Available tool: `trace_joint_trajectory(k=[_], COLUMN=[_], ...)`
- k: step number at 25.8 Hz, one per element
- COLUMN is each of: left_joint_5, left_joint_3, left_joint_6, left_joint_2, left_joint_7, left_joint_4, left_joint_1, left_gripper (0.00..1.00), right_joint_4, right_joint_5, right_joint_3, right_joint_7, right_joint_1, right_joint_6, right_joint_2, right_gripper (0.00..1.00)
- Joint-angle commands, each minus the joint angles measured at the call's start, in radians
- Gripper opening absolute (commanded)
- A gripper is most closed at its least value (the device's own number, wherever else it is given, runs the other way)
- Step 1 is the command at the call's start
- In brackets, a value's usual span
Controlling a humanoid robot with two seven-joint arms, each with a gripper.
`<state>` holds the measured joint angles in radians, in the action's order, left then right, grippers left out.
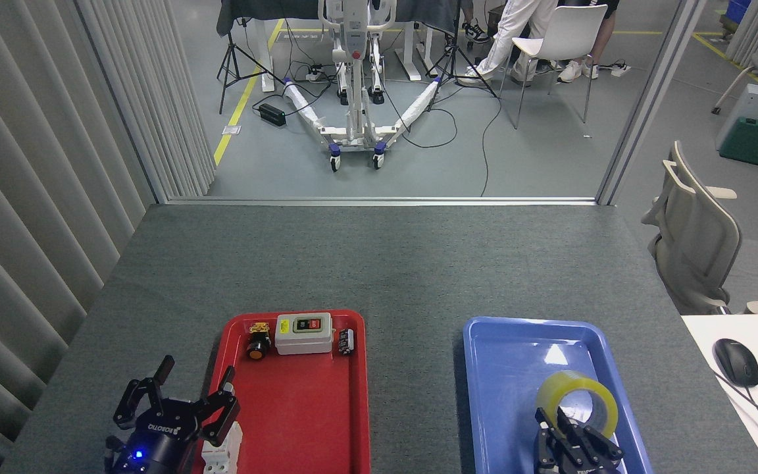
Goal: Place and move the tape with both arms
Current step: 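Push the tape roll farther into the blue tray with the right gripper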
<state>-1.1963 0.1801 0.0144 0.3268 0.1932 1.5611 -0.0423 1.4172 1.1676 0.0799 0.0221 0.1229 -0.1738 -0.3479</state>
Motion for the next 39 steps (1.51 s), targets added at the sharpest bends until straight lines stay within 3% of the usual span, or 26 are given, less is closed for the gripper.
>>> trace_joint_trajectory(k=[1,10,16,22,28,39], left_joint_5=[0.063,0.069,0.072,0.073,0.083,0.086], left_joint_3=[-0.013,-0.024,-0.024,-0.025,-0.022,-0.019], left_joint_6=[-0.004,-0.002,-0.002,-0.016,-0.016,-0.017], left_joint_2=[-0.011,-0.014,-0.009,-0.012,-0.014,-0.015], left_joint_7=[0.000,0.005,0.000,-0.001,-0.001,-0.001], left_joint_4=[0.000,-0.001,-0.001,-0.001,-0.007,0.014], left_joint_1=[0.002,0.002,0.002,0.004,0.004,0.005], left_gripper=[1.00,1.00,1.00,1.00,1.00,1.00], right_joint_4=[0.002,0.014,0.048,0.065,0.075,0.112], right_joint_5=[0.000,0.001,0.009,0.044,0.084,0.087], right_joint_3=[-0.002,-0.005,-0.023,-0.077,-0.086,-0.107], right_joint_7=[-0.017,-0.120,-0.399,-0.401,-0.263,-0.260], right_joint_1=[0.001,0.020,0.060,0.107,0.106,0.106], right_joint_6=[0.000,-0.007,0.007,0.091,0.119,0.114], right_joint_2=[0.003,0.003,0.013,0.090,0.090,0.078], right_gripper=[0.96,0.98,0.98,0.98,0.97,0.98])
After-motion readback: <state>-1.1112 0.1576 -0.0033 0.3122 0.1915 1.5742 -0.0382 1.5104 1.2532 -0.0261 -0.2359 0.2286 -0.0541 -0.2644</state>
